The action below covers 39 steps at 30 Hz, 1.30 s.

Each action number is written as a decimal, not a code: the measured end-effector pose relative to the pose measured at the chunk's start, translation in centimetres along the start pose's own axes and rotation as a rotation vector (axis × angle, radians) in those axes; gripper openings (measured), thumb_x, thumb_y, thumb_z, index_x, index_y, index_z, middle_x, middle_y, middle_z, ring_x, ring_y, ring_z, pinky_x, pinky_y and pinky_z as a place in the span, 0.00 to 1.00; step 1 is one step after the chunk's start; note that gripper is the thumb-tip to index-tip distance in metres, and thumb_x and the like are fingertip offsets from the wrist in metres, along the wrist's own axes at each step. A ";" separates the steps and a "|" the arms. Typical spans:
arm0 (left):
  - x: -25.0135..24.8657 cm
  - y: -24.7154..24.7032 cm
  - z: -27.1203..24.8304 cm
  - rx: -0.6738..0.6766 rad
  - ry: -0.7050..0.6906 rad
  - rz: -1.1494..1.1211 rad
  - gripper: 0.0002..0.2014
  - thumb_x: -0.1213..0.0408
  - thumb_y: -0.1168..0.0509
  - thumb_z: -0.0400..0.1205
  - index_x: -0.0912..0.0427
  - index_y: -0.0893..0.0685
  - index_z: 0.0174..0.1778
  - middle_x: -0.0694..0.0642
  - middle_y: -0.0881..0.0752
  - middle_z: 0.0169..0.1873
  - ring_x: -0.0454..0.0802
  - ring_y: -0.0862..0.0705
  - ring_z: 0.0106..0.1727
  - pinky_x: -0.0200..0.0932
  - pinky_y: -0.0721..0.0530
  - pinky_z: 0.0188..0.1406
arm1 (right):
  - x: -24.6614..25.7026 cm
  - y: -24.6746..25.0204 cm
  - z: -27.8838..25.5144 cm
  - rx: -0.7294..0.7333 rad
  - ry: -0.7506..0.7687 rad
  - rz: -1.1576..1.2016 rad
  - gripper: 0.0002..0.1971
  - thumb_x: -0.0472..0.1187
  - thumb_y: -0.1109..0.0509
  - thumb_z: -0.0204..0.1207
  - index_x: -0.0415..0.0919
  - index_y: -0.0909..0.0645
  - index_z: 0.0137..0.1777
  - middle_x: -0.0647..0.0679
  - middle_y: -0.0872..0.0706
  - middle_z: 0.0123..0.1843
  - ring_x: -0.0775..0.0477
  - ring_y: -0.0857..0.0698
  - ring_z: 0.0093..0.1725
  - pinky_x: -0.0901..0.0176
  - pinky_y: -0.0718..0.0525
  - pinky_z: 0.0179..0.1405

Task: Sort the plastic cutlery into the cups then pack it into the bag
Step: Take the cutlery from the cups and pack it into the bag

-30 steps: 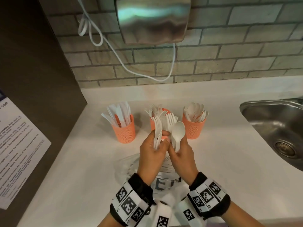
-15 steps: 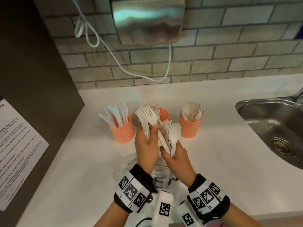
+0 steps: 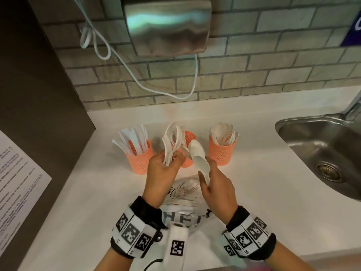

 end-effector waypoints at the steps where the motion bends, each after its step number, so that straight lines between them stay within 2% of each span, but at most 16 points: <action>1: 0.1 0.0 -0.2 -0.014 0.004 0.008 0.11 0.66 0.31 0.78 0.51 0.19 0.30 0.40 0.20 0.18 0.33 0.24 0.23 0.27 0.26 0.29 | 0.1 0.1 0.1 -0.010 0.036 -0.046 0.28 0.36 0.31 0.72 0.47 0.39 0.69 0.42 0.14 0.43 0.39 0.15 0.32 0.59 0.29 0.26; 4: 0.3 0.4 -0.4 -0.051 0.030 -0.003 0.13 0.66 0.29 0.75 0.51 0.20 0.26 0.42 0.19 0.19 0.35 0.20 0.26 0.29 0.23 0.35 | 0.7 0.1 0.4 0.005 0.079 -0.209 0.40 0.29 0.21 0.58 0.43 0.37 0.69 0.41 0.13 0.43 0.41 0.16 0.28 0.60 0.27 0.17; 8: 0.2 0.7 -0.3 -0.037 0.028 0.140 0.17 0.62 0.27 0.73 0.47 0.21 0.19 0.42 0.21 0.18 0.40 0.23 0.26 0.39 0.22 0.37 | 0.7 -0.1 0.6 -0.031 0.089 -0.417 0.46 0.33 0.16 0.47 0.40 0.32 0.68 0.47 0.18 0.34 0.48 0.20 0.22 0.62 0.30 0.10; 11: 0.5 1.1 0.1 -0.032 0.060 0.272 0.11 0.65 0.29 0.74 0.54 0.18 0.26 0.47 0.18 0.22 0.45 0.20 0.30 0.41 0.22 0.42 | 0.5 -0.4 0.3 -0.005 0.095 -0.456 0.47 0.34 0.15 0.46 0.41 0.31 0.68 0.48 0.19 0.33 0.50 0.22 0.21 0.64 0.33 0.10; 14: -0.2 1.6 0.6 -0.076 -0.051 0.411 0.06 0.67 0.31 0.75 0.61 0.17 0.32 0.48 0.18 0.26 0.39 0.20 0.29 0.28 0.26 0.33 | 0.3 -0.5 0.2 0.014 0.079 -0.403 0.45 0.33 0.17 0.47 0.41 0.31 0.68 0.48 0.18 0.34 0.50 0.22 0.21 0.66 0.37 0.12; 18: -1.0 2.6 1.6 -0.221 -0.152 0.399 0.08 0.65 0.31 0.75 0.58 0.21 0.31 0.45 0.20 0.25 0.33 0.22 0.28 0.25 0.28 0.29 | -0.2 -0.4 0.2 0.004 0.075 -0.290 0.40 0.33 0.18 0.55 0.41 0.33 0.68 0.45 0.15 0.40 0.47 0.18 0.23 0.64 0.36 0.15; 21: -0.1 1.5 1.4 -0.120 -0.039 0.210 0.05 0.62 0.27 0.74 0.52 0.18 0.37 0.47 0.14 0.33 0.32 0.17 0.32 0.26 0.21 0.36 | 0.0 -0.4 0.3 0.007 0.068 -0.196 0.40 0.30 0.21 0.59 0.40 0.36 0.70 0.41 0.15 0.43 0.44 0.17 0.25 0.60 0.28 0.14; 23: 0.8 0.3 0.7 -0.073 0.046 0.092 0.08 0.64 0.27 0.74 0.47 0.17 0.42 0.49 0.12 0.40 0.39 0.13 0.41 0.34 0.16 0.45 | 0.1 -0.6 0.4 0.016 0.065 -0.186 0.41 0.29 0.21 0.58 0.39 0.36 0.71 0.40 0.15 0.42 0.44 0.17 0.24 0.59 0.27 0.13; 25: 1.2 -0.3 0.4 -0.102 0.071 0.048 0.10 0.66 0.28 0.75 0.45 0.18 0.43 0.52 0.12 0.41 0.45 0.14 0.40 0.41 0.15 0.45 | 0.0 -0.7 0.3 0.030 0.057 -0.171 0.41 0.29 0.21 0.58 0.38 0.37 0.71 0.39 0.15 0.42 0.43 0.17 0.24 0.58 0.25 0.13; 27: 0.8 -0.5 0.6 -0.142 0.053 0.043 0.07 0.67 0.30 0.77 0.49 0.17 0.44 0.62 0.12 0.40 0.55 0.17 0.32 0.50 0.18 0.35 | -0.3 -0.8 0.1 0.060 0.055 -0.149 0.39 0.30 0.23 0.62 0.39 0.37 0.72 0.37 0.14 0.46 0.40 0.15 0.26 0.54 0.22 0.16; 28: 0.7 -0.4 0.9 -0.165 0.058 0.034 0.05 0.68 0.32 0.78 0.55 0.16 0.46 0.70 0.14 0.41 0.65 0.20 0.33 0.53 0.20 0.30 | -0.3 -0.8 0.1 0.082 0.051 -0.130 0.37 0.30 0.25 0.64 0.39 0.37 0.73 0.36 0.14 0.49 0.38 0.15 0.28 0.52 0.20 0.18; 30: 1.1 -0.1 1.7 -0.214 0.090 -0.028 0.10 0.69 0.35 0.80 0.69 0.19 0.55 0.80 0.20 0.42 0.72 0.24 0.37 0.51 0.26 0.19 | -0.4 -0.8 0.2 0.102 0.029 -0.098 0.32 0.31 0.30 0.69 0.38 0.36 0.74 0.35 0.15 0.54 0.34 0.14 0.34 0.48 0.18 0.24; 31: 1.2 -0.1 2.1 -0.217 0.111 -0.088 0.12 0.69 0.36 0.81 0.72 0.22 0.58 0.78 0.22 0.38 0.69 0.24 0.29 0.47 0.30 0.14 | -0.4 -0.7 0.3 0.104 0.017 -0.089 0.31 0.31 0.32 0.72 0.37 0.35 0.75 0.35 0.16 0.57 0.33 0.14 0.37 0.47 0.18 0.28; 32: 1.4 -0.2 2.3 -0.203 0.132 -0.141 0.12 0.69 0.36 0.81 0.72 0.23 0.57 0.71 0.22 0.32 0.57 0.25 0.21 0.40 0.33 0.10 | -0.4 -0.8 0.4 0.107 0.007 -0.079 0.29 0.32 0.33 0.74 0.37 0.35 0.75 0.36 0.16 0.59 0.33 0.14 0.40 0.46 0.17 0.32; 34: 1.3 -0.9 2.3 -0.116 0.170 -0.198 0.05 0.69 0.35 0.80 0.65 0.21 0.50 0.58 0.23 0.30 0.39 0.30 0.18 0.31 0.37 0.11 | -0.4 -0.8 0.5 0.122 0.005 -0.058 0.27 0.34 0.36 0.76 0.39 0.35 0.76 0.39 0.17 0.61 0.34 0.14 0.45 0.46 0.17 0.38; 39: 1.1 -2.4 2.8 0.010 0.123 -0.140 0.10 0.69 0.39 0.83 0.56 0.20 0.36 0.54 0.19 0.29 0.38 0.28 0.20 0.29 0.33 0.15 | -0.8 -0.5 0.5 0.149 0.019 -0.024 0.20 0.37 0.38 0.79 0.38 0.32 0.71 0.41 0.15 0.49 0.38 0.16 0.41 0.55 0.26 0.35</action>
Point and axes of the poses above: each hand's wrist, its own z-axis towards the middle knuckle, its own y-axis out of the back of the hand, x = y × z, the point moved 4 cm from there along z, towards the middle knuckle
